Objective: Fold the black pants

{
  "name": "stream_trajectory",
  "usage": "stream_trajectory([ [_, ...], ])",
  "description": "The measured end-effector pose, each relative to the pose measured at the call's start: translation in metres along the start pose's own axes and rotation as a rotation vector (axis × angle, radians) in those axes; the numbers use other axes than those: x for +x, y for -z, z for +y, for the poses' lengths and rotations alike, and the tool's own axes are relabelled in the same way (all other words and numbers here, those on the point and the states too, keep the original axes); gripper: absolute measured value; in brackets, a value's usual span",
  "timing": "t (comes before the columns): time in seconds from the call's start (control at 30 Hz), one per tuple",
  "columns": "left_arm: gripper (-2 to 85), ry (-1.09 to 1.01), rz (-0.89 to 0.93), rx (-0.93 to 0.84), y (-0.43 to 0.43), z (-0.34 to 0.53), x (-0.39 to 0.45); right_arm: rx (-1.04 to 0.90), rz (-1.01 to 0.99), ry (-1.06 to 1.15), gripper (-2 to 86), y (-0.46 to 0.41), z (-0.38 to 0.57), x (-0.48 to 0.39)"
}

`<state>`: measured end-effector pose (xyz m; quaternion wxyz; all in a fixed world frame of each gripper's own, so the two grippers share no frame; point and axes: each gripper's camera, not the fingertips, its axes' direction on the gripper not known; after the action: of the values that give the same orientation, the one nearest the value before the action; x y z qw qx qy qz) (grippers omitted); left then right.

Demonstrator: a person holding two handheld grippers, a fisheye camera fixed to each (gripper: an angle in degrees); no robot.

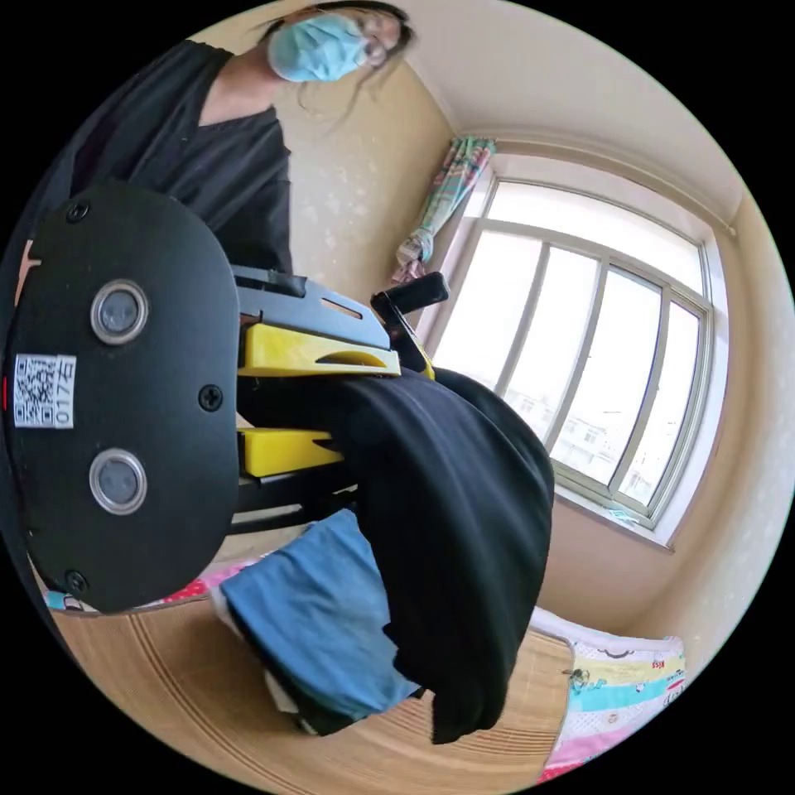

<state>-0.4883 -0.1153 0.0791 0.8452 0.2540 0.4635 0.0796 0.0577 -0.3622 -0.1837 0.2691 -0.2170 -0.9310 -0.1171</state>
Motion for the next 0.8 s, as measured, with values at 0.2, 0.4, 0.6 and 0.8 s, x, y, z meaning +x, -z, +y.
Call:
stream_trajectory([
  [0.2,8.7,0.342,-0.144,-0.117,-0.036,0.042,-0.171,-0.163,0.176,-0.245,9.8,-0.158,-0.035,0.069],
  [0.4,6.4,0.691,-0.157,0.194,-0.017,0.244,-0.189,-0.489,0.124,-0.282,3.0,-0.154,0.048,0.101],
  [0.6,3.8,0.717,-0.143,0.031,-0.080,0.355,-0.081,-0.537,0.248,-0.519,0.8,0.036,0.140,0.095],
  [0.8,-0.6,0.384,0.187,0.095,-0.161,0.268,0.110,-0.079,0.361,-0.695,0.5,0.282,0.177,0.044],
])
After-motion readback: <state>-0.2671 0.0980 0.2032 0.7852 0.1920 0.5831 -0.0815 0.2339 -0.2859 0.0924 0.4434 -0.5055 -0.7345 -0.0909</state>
